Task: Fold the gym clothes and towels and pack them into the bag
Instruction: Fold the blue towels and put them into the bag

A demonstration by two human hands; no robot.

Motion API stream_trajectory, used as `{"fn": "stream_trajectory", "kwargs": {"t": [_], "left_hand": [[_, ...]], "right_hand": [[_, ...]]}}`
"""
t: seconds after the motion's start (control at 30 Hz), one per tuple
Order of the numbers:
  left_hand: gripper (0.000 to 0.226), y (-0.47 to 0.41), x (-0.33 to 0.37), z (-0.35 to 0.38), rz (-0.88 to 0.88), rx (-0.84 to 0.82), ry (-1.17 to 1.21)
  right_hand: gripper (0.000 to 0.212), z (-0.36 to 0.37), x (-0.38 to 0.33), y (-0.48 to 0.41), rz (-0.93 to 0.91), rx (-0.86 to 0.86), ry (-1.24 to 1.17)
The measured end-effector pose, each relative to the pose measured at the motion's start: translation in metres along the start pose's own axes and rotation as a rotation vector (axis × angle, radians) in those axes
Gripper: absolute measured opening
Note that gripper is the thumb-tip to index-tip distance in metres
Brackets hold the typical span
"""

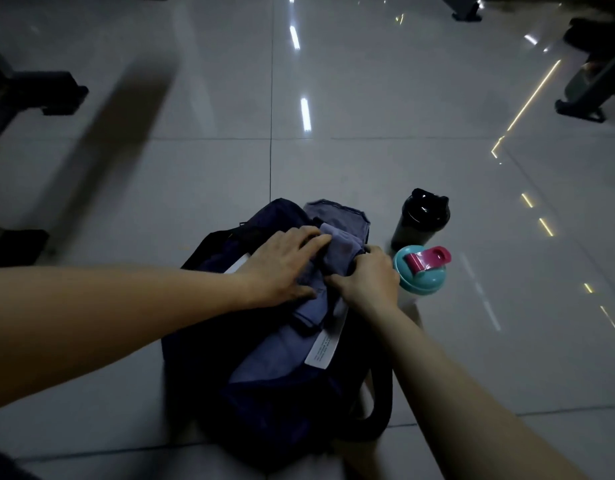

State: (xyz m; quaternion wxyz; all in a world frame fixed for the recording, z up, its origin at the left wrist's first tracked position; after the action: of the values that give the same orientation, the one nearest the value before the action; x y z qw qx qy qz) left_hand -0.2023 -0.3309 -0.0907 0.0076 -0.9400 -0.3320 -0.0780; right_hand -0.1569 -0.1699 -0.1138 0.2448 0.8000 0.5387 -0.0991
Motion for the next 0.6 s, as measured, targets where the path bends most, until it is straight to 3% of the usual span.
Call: {"fn": "stream_trajectory", "kwargs": {"t": [0.1, 0.17, 0.27, 0.33, 0.47, 0.6], "left_hand": [[0.107, -0.002, 0.0, 0.009, 0.047, -0.081, -0.114], [0.107, -0.006, -0.002, 0.022, 0.036, -0.163, -0.148], [0.099, -0.009, -0.003, 0.032, 0.006, -0.262, -0.24], [0.096, -0.009, 0.0, 0.038, 0.0, -0.292, -0.303], [0.092, -0.01, 0.008, 0.048, 0.045, -0.287, -0.308], [0.092, -0.011, 0.003, 0.05, 0.089, -0.305, -0.337]], "right_hand": [[0.057, 0.003, -0.001, 0.001, -0.063, -0.073, -0.024], [0.041, 0.003, 0.001, 0.002, -0.136, -0.162, -0.135], [0.016, -0.01, 0.013, 0.002, -0.118, -0.089, -0.354], [0.007, -0.019, 0.022, 0.001, -0.033, -0.036, -0.299], [0.027, -0.01, 0.023, 0.0, 0.036, -0.188, -0.106], [0.013, -0.009, 0.026, -0.008, 0.092, -0.227, -0.207]]}}
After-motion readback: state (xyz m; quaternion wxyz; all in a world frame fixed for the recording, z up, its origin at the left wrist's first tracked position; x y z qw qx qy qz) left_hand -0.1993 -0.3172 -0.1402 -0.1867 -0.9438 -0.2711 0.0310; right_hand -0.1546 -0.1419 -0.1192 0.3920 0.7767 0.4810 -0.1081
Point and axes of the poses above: each hand's wrist, its own y-axis away from the middle knuckle, its own z-axis out of the palm, x = y × z, the point moved 5 cm from there along -y, towards the middle knuckle, and after that the axes turned 10 degrees about -x, right-handed, at the moved point
